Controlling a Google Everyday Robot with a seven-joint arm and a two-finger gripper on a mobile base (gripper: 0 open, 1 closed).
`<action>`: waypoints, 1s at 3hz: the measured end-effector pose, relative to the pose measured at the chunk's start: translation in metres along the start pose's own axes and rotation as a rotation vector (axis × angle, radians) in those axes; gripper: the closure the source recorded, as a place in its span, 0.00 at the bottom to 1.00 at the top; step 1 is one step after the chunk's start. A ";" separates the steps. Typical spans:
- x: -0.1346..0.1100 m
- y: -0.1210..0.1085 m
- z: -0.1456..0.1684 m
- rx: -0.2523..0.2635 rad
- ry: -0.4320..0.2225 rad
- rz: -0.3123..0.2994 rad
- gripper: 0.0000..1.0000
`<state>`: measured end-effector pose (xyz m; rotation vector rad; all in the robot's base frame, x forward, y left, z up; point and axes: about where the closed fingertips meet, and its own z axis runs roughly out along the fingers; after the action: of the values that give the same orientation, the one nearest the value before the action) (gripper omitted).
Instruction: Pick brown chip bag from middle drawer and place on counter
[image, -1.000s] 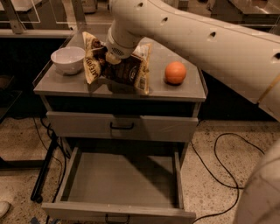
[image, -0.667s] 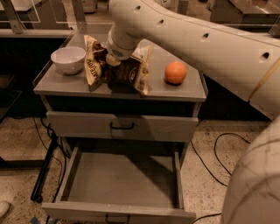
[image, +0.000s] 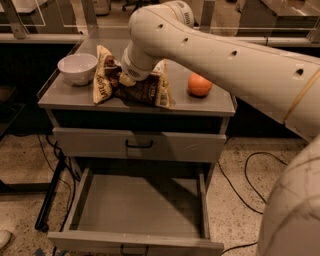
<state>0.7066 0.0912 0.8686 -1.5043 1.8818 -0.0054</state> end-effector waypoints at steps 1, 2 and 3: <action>0.000 0.000 0.000 0.000 0.000 0.000 0.78; 0.000 0.000 0.000 0.000 0.000 0.000 0.55; 0.000 0.000 0.000 0.000 0.000 0.000 0.31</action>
Offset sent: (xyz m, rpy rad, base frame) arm 0.0000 0.0000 0.0000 0.0000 0.0000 0.0000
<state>0.7066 0.0912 0.8685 -1.5044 1.8818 -0.0054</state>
